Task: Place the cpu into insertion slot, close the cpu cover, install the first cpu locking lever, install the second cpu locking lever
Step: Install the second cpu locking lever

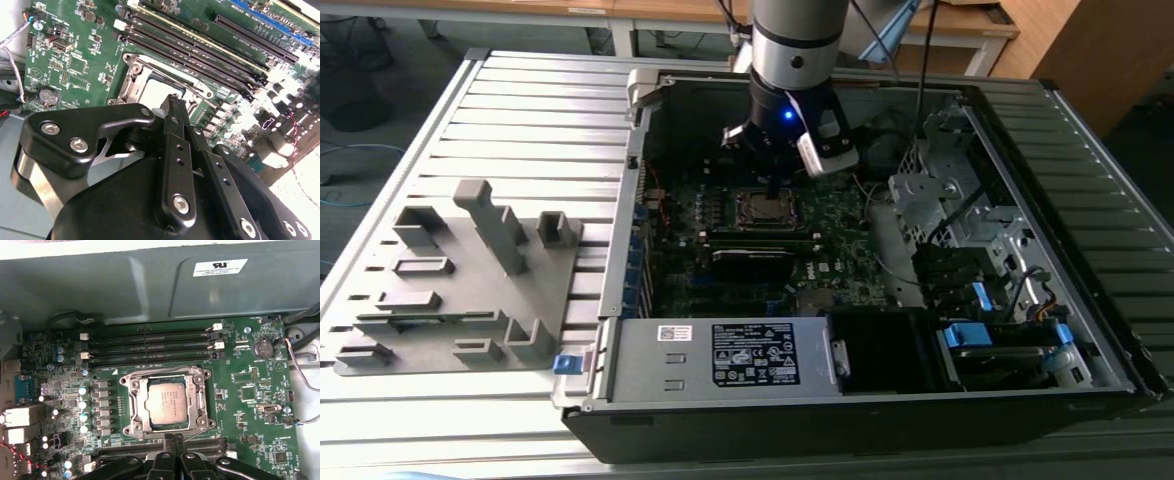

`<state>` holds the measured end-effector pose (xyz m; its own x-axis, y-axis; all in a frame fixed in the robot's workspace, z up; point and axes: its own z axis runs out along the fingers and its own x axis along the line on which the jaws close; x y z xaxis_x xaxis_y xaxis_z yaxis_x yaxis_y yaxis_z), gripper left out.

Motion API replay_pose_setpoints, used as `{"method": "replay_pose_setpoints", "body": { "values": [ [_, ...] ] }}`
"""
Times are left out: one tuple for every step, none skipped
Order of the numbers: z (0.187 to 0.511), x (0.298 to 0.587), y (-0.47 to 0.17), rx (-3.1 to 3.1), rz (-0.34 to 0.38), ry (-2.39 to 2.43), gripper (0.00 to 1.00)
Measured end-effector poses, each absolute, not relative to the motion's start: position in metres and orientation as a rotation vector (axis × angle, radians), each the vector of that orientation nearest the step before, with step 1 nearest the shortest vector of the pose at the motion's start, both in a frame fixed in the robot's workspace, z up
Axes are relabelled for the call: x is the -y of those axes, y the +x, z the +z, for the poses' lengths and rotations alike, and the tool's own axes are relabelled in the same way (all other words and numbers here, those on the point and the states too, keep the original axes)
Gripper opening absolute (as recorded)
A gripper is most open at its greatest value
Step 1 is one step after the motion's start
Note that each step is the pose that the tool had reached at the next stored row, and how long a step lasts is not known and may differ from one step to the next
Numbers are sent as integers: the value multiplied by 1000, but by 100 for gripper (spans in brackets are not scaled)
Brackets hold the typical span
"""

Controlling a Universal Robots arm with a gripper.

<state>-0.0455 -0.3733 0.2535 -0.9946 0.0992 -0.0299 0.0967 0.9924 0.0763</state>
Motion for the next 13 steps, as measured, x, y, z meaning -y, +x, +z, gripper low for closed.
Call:
{"method": "replay_pose_setpoints", "body": {
  "values": [
    [253,373,-46,-3106,115,153,11],
    [253,373,-46,-3107,114,153,11],
    [253,373,-46,-3107,114,153,11],
    [253,373,-46,-3107,114,153,11],
    [253,373,-46,-3107,114,153,11],
    [253,374,-46,-3107,114,153,11],
    [253,375,-46,-3107,114,153,11],
    [253,376,-46,-3107,114,153,11],
    [253,377,-46,-3107,114,153,11],
    [253,379,-46,-3107,114,153,11],
    [253,380,-46,-3107,114,153,11],
    [252,381,-46,-3107,114,153,11],
    [252,382,-46,-3107,114,153,11]
  ]
}}
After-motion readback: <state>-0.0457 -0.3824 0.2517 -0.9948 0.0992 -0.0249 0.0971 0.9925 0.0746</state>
